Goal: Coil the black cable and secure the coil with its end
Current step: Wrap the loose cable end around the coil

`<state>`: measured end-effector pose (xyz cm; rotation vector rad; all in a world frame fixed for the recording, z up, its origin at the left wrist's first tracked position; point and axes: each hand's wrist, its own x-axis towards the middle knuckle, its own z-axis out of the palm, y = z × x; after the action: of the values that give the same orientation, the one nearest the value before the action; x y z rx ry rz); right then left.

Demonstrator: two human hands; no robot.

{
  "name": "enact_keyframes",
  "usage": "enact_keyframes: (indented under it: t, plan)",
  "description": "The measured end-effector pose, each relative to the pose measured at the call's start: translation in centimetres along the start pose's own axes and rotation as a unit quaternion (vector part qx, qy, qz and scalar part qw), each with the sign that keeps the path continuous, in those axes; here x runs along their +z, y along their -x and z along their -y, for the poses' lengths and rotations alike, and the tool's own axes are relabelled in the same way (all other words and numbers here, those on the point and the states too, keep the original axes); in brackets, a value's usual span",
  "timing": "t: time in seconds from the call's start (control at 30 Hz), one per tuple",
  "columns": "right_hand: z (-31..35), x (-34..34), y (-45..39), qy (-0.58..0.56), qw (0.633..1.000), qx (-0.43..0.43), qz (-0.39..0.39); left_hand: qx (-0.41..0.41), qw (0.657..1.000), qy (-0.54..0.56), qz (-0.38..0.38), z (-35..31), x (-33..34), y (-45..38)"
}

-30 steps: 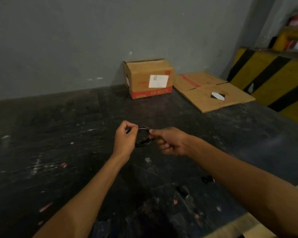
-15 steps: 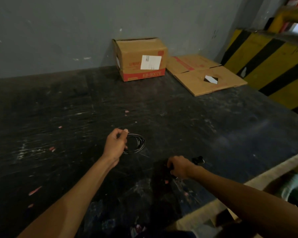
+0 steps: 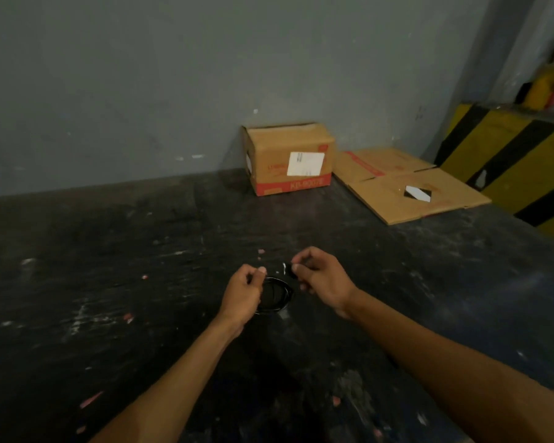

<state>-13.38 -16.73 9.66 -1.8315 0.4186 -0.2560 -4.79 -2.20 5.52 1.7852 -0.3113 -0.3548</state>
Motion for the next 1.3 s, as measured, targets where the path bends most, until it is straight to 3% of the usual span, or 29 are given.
enact_keyframes:
  t: [0.23, 0.4, 0.5, 0.63, 1.03, 1.2, 1.3]
  plan:
    - [6.4, 2.3, -2.8, -0.063, 0.995, -0.074, -0.024, 0.090, 0.995, 0.018, -0.042, -6.3, -1.9, -2.2]
    - [8.8, 2.7, -3.9, 0.013, 0.983, -0.158, -0.088, 0.137, 0.989, 0.034, -0.045, -9.5, -3.1, -2.4]
    - [9.8, 2.6, -3.9, 0.043, 0.974, -0.209, -0.079, 0.184, 0.981, 0.003, -0.061, -10.2, -3.6, -2.3]
    - [10.4, 2.4, -3.8, 0.024, 0.976, -0.200, -0.078, 0.225, 0.970, -0.019, -0.090, -10.8, -4.0, -2.3]
    - [12.2, 0.2, -2.8, 0.044, 0.968, -0.245, -0.019, 0.302, 0.945, -0.111, -0.060, -11.9, -5.0, -2.2]
    - [12.7, -1.1, -2.9, 0.061, 0.969, -0.220, 0.090, 0.336, 0.924, -0.180, -0.038, -11.4, -5.6, -2.2]
    - [12.4, -0.7, -2.8, 0.085, 0.964, -0.240, 0.073, 0.311, 0.937, -0.152, -0.040, -10.9, -5.5, -2.7]
